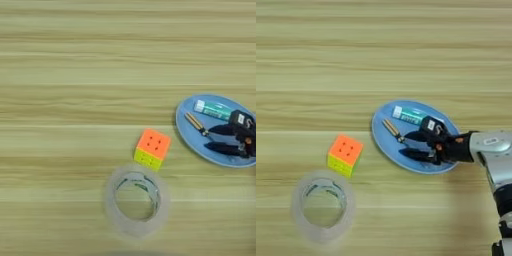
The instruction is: Move the objects on the table
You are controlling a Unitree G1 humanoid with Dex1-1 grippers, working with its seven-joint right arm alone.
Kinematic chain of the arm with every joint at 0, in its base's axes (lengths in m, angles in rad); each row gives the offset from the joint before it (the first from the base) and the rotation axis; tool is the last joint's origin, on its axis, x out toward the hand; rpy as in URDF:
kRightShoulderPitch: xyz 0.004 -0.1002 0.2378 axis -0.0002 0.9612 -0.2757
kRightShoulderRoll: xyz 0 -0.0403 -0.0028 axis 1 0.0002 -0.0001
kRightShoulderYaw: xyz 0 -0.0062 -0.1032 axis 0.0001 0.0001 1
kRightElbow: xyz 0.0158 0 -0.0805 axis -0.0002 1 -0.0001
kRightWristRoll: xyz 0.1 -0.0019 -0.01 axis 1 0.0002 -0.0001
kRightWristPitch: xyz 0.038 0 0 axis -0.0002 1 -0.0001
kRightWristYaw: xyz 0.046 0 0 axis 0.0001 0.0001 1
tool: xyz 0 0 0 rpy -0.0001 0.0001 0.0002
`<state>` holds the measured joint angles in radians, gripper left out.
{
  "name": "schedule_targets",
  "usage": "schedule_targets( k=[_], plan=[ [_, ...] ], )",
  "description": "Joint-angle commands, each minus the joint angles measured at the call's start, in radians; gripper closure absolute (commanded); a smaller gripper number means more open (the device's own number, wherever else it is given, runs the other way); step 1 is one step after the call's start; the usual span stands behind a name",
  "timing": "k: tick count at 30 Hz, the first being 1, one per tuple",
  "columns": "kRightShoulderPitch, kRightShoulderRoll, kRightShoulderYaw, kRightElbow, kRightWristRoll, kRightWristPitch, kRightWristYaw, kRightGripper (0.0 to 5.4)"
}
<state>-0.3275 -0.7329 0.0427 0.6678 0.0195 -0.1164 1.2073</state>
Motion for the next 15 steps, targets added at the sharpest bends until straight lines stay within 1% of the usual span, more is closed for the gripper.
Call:
schedule_targets(
  k=[1,6,7,9,15],
  plan=[
    [-0.010,-0.055,0.014,0.046,-0.052,0.033,-0.048,3.41],
    [-0.027,-0.051,0.023,0.103,-0.059,0.022,-0.051,3.84],
    [-0.030,-0.050,0.025,0.113,-0.060,0.019,-0.052,3.84],
    [-0.035,-0.050,0.029,0.131,-0.065,0.013,-0.056,4.07],
    [-0.041,-0.051,0.041,0.155,-0.075,-0.001,-0.068,4.52]
  ],
)
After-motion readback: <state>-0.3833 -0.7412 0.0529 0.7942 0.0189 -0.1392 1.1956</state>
